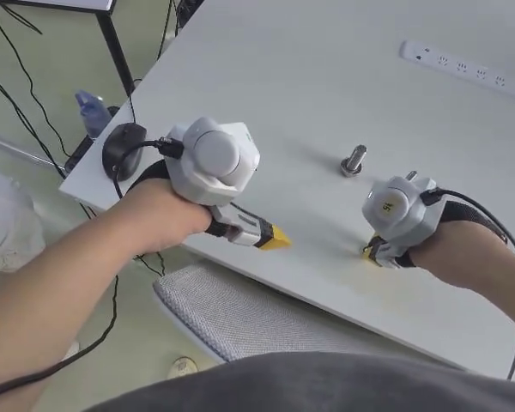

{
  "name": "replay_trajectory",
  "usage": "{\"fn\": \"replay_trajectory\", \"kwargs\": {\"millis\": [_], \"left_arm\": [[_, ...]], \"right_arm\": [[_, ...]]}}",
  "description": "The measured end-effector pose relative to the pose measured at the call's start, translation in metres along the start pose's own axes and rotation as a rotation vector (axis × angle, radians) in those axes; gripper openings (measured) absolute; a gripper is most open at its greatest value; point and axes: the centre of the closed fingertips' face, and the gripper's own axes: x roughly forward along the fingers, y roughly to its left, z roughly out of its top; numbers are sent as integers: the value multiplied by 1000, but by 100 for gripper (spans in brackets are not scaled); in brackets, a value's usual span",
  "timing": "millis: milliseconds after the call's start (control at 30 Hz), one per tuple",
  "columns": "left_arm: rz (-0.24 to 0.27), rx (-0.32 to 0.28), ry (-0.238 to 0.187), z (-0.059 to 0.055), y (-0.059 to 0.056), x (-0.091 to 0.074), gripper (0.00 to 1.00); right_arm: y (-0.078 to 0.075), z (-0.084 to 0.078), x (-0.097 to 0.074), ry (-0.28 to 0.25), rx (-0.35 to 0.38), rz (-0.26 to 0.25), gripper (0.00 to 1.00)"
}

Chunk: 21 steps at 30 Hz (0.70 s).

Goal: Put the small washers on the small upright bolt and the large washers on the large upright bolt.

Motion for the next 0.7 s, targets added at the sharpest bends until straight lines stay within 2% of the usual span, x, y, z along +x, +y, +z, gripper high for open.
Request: {"fn": "replay_trajectory", "kwargs": {"millis": [200,367,600,700], "left_arm": [[-1,-2,6,-2,0,-1,74],[2,-4,19,-6,0,-2,73],[1,-5,20,-6,-1,-2,72],[2,-7,20,-6,-1,-2,72]], "right_arm": [[0,-2,-1,-22,-1,25,14],[2,-2,0,-19,-20,40,16],[5,-3,-2,-8,-113,39,16],[6,-2,-3,-4,-127,37,15]]}}
